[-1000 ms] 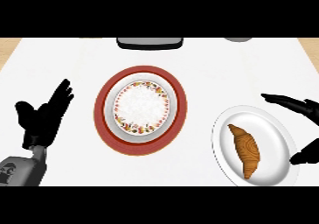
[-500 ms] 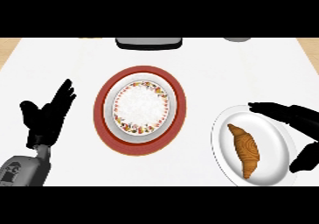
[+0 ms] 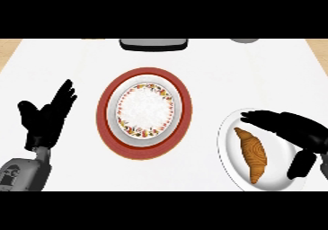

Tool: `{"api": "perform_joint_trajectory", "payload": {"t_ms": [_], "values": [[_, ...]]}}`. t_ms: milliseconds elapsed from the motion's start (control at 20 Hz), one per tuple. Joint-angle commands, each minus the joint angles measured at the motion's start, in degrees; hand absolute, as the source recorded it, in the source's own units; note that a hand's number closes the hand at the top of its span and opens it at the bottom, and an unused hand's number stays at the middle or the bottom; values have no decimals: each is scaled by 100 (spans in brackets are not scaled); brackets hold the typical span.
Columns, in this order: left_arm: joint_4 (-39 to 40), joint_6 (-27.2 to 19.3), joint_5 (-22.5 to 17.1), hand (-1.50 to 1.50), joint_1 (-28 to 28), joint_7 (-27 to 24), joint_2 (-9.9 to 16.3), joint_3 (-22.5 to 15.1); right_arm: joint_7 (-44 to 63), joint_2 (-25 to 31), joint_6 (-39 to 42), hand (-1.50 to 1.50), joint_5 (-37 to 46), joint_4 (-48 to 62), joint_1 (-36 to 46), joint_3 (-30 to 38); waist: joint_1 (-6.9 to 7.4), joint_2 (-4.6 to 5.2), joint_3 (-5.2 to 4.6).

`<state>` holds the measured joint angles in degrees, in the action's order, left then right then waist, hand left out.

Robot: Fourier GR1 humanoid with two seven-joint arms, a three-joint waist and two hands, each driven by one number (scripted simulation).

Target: Pick the croissant from the plate and place it in the plate

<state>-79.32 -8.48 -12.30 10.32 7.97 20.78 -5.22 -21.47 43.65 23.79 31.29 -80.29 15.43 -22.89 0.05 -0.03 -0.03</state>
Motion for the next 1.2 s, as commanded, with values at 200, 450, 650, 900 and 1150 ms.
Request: {"api": "perform_joint_trajectory", "payload": {"t_ms": [200, 450, 650, 900, 1150], "values": [[159, 205, 310, 0, 13, -151, -178, 251, 339, -670, 284, -150, 830, 0, -159, 82, -3, 4, 2], [-190, 228, 414, 0, -320, -2, -316, 300, 293, -1059, 339, -150, 1429, 381, 180, 116, 24, 4, 3], [25, 368, 526, 0, -231, -186, -426, 523, 104, -1108, 358, -150, 1742, 218, -29, 412, 1, 1, 2], [-6, 390, 627, 0, -172, -100, -620, 461, 168, -1378, 384, -150, 2265, 482, 43, 204, 0, 2, 2], [334, 322, 742, 0, 358, 94, -619, 518, -213, -1365, 919, 150, 2343, 319, 207, -170, -27, 10, 0]]}}
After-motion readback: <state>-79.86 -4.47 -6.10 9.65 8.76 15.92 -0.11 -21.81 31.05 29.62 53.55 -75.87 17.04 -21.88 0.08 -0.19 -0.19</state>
